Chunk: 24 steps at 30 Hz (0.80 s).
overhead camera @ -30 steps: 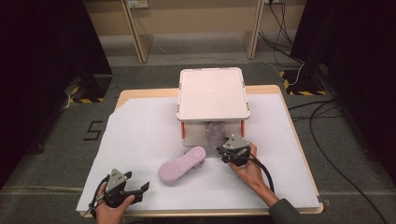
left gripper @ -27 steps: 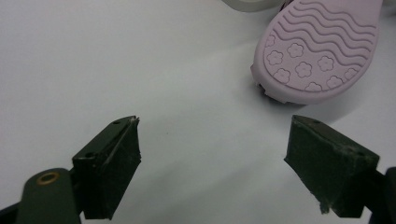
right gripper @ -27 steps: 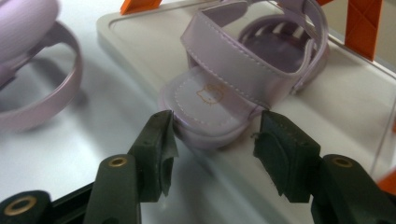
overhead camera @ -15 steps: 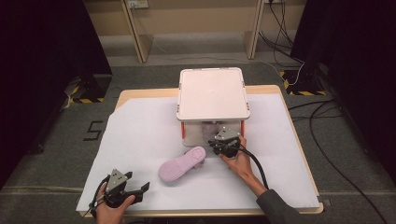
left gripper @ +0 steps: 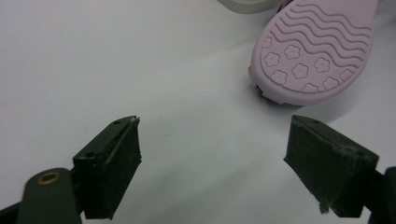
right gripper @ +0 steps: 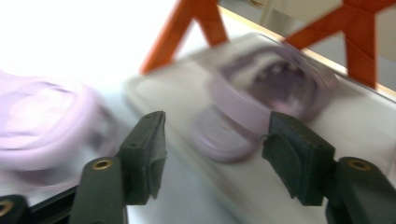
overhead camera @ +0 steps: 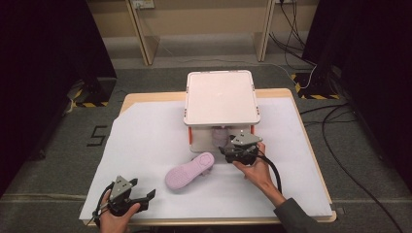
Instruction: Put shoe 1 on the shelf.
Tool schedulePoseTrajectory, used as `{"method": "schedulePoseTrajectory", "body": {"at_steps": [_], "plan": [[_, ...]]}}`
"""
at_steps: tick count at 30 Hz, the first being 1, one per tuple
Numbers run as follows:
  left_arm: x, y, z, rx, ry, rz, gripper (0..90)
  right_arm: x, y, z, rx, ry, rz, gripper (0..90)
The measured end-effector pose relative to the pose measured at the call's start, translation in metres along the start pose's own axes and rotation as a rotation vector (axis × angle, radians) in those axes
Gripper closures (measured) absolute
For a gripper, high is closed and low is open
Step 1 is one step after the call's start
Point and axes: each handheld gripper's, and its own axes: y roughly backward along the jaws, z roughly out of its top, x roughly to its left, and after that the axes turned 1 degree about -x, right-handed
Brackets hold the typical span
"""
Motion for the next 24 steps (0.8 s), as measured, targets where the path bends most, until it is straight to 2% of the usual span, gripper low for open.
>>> {"method": "schedulePoseTrajectory", "body": {"at_steps": [3,6,11,17,20,24], "plan": [[0.001,0.001,0.001,0.002,0.000,-0.001,17.3,0.008,0.012,0.007,-0.033,-0.024,0.064,34.9],[0.000,0.000,0.002,-0.007,0.002,-0.006,17.1,0.017,0.018,0.014,-0.057,-0.018,0.122,32.7],[-0.001,-0.002,0.003,0.004,-0.001,-0.006,17.1,0.030,0.016,0.022,-0.069,-0.007,0.205,29.7],[0.000,-0.001,0.003,-0.004,0.004,-0.006,17.1,0.037,0.011,0.025,-0.054,0.000,0.237,28.7],[-0.001,-0.001,0.003,0.000,0.020,-0.016,17.1,0.039,0.009,0.027,-0.047,-0.003,0.246,28.2],[-0.001,-0.001,0.003,-0.001,0.014,-0.015,17.2,0.044,0.002,0.031,-0.047,0.004,0.266,27.6]]}}
